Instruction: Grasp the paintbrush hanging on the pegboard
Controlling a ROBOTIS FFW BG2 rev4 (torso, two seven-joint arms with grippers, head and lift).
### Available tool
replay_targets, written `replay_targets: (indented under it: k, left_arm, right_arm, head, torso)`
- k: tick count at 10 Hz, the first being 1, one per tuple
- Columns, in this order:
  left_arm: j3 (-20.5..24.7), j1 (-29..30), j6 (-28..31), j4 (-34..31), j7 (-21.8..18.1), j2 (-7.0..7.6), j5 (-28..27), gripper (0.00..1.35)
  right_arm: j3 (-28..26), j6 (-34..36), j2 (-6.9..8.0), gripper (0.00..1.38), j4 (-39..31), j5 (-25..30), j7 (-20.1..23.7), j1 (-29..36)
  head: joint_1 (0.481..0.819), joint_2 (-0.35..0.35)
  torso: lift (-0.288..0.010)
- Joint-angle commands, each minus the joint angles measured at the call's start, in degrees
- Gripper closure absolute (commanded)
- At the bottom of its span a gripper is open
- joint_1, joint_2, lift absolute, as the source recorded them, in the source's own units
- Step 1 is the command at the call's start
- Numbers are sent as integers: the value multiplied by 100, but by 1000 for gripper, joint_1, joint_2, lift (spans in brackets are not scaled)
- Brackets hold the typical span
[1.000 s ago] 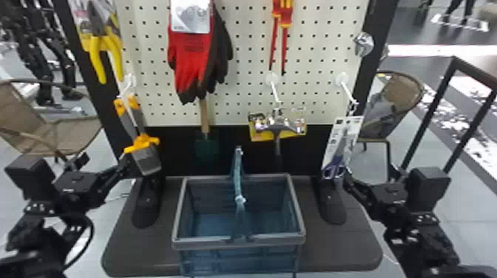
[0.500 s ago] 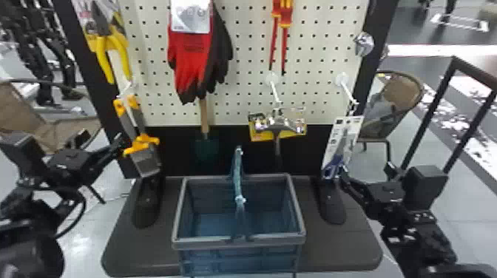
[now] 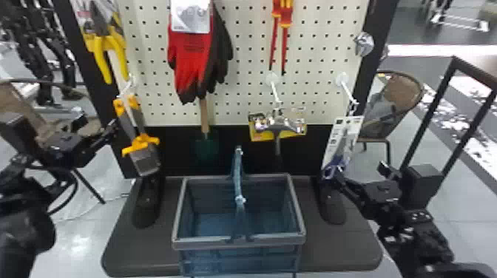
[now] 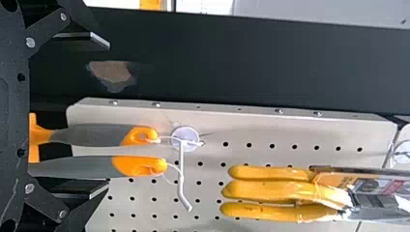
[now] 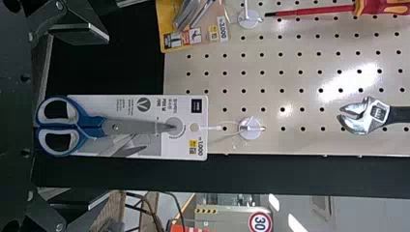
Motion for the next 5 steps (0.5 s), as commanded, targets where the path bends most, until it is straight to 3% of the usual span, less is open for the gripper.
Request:
replay_targets:
  k: [1, 2, 5]
  left_arm:
    - [-309, -337, 117, 353, -104, 159, 30, 275]
    - [-555, -522, 135, 607, -183, 212, 101, 271]
    - [-889, -794, 328, 871, -288, 80, 65, 275]
  right_arm:
    - [37, 0, 18, 170, -6, -9, 41, -32]
    - [72, 0, 9, 170, 2, -9, 67, -50]
    - [99, 0, 18, 170, 38, -18, 111, -76]
  head:
    - [549, 0]
    - [549, 0]
    - [549, 0]
  torso:
    - [-100]
    - [-100]
    - [-100]
